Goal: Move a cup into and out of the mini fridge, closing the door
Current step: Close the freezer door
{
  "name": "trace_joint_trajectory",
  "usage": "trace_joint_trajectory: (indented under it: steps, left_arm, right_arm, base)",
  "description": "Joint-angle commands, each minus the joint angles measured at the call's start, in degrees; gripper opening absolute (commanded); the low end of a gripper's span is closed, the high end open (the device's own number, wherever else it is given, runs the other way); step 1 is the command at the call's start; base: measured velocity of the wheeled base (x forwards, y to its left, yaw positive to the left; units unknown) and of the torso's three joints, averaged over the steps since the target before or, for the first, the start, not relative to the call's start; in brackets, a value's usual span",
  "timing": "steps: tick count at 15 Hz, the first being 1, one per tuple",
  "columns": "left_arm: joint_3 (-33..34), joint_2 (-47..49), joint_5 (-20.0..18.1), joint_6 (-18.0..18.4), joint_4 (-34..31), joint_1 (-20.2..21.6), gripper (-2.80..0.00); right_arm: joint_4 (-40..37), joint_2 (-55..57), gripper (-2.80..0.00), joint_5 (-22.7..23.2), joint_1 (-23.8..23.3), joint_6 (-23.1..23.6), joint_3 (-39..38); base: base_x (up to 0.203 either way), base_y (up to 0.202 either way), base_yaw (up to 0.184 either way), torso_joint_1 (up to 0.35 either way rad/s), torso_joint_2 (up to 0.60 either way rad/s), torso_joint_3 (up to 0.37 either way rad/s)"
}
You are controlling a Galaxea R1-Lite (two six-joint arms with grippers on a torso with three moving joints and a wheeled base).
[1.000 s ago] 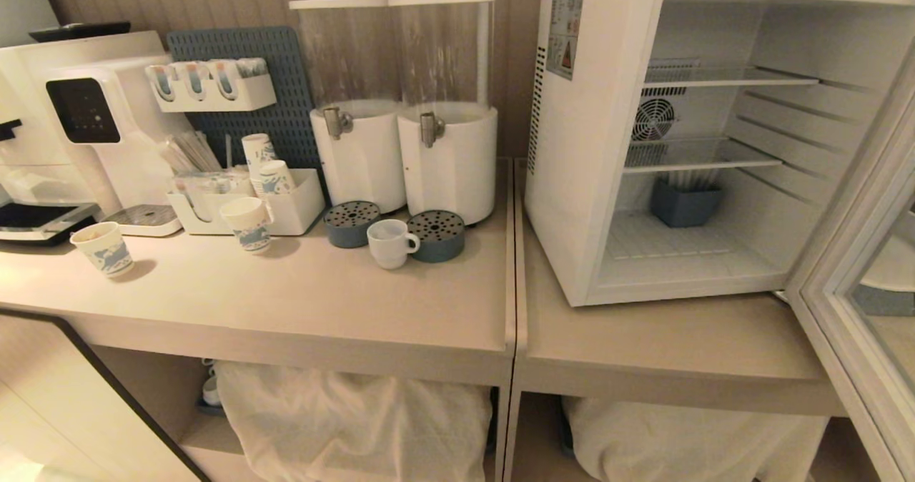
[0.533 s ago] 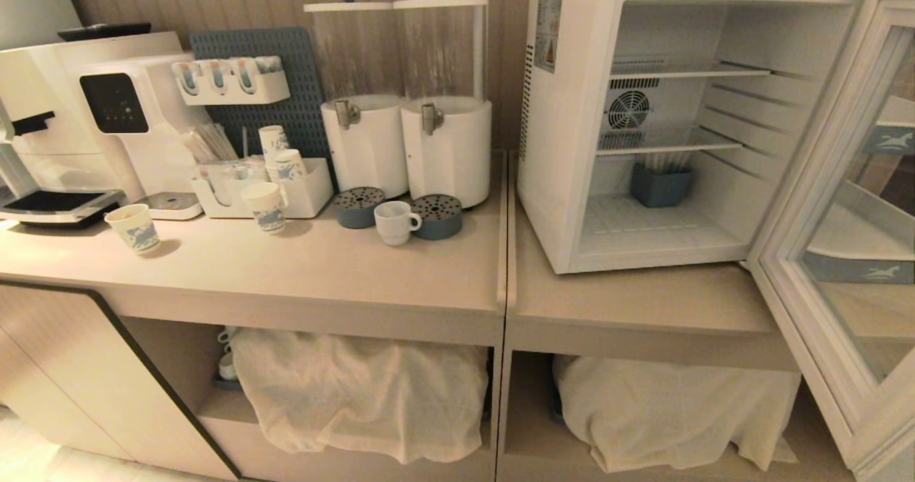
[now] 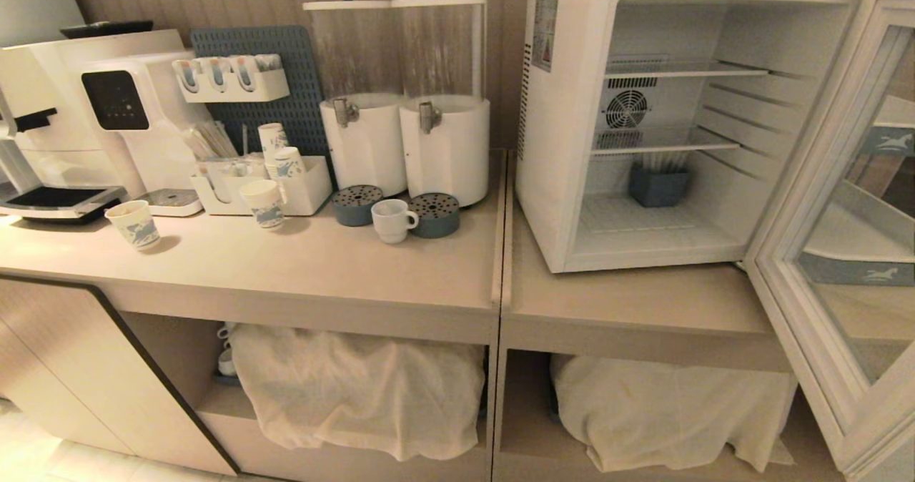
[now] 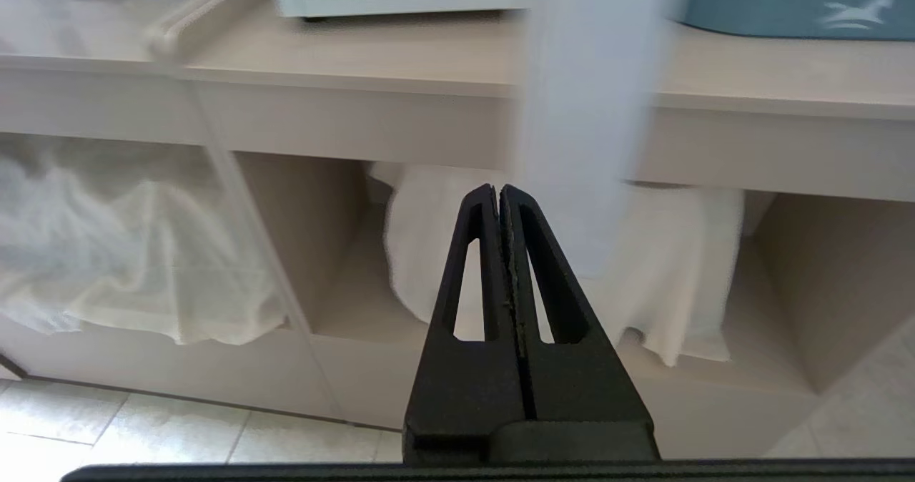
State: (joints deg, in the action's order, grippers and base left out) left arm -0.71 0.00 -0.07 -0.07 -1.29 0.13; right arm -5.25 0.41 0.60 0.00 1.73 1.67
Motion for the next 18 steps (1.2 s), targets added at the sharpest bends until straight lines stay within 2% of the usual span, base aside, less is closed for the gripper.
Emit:
trace_joint_trajectory:
  steps: [1, 12, 17, 18]
  left_arm:
    - [0.00, 0.00, -0.01, -0.01, 0.06, 0.04, -2.80]
    - [0.00, 0.00, -0.01, -0.01, 0.15, 0.04, -2.80]
    - [0.00, 0.00, -0.01, -0.01, 0.15, 0.04, -2.80]
    - [0.00, 0.00, -0.01, -0.01, 0.15, 0.04, -2.80]
  right_arm:
    - [-0.02, 0.02, -2.80, 0.02, 0.00, 0.03, 0.00]
    - [-0.02, -0.33, -2.80, -0.29, 0.00, -0.06, 0.02]
    - [0.67, -0.41, -2.80, -0.62, 0.00, 0.10, 0.29]
    - [0.38, -0.24, -2.80, -0.84, 0.00, 0.10, 2.59]
  base:
    - [0.001, -0.187, -0.002, 0.001, 0.01, 0.001]
    - [0.000, -0.187, 0.001, 0.003, 0.00, 0.001]
    - [0.000, -0.018, 0.000, 0.001, 0.00, 0.001]
    - [0.000, 0.000, 0.000, 0.000, 0.00, 0.000]
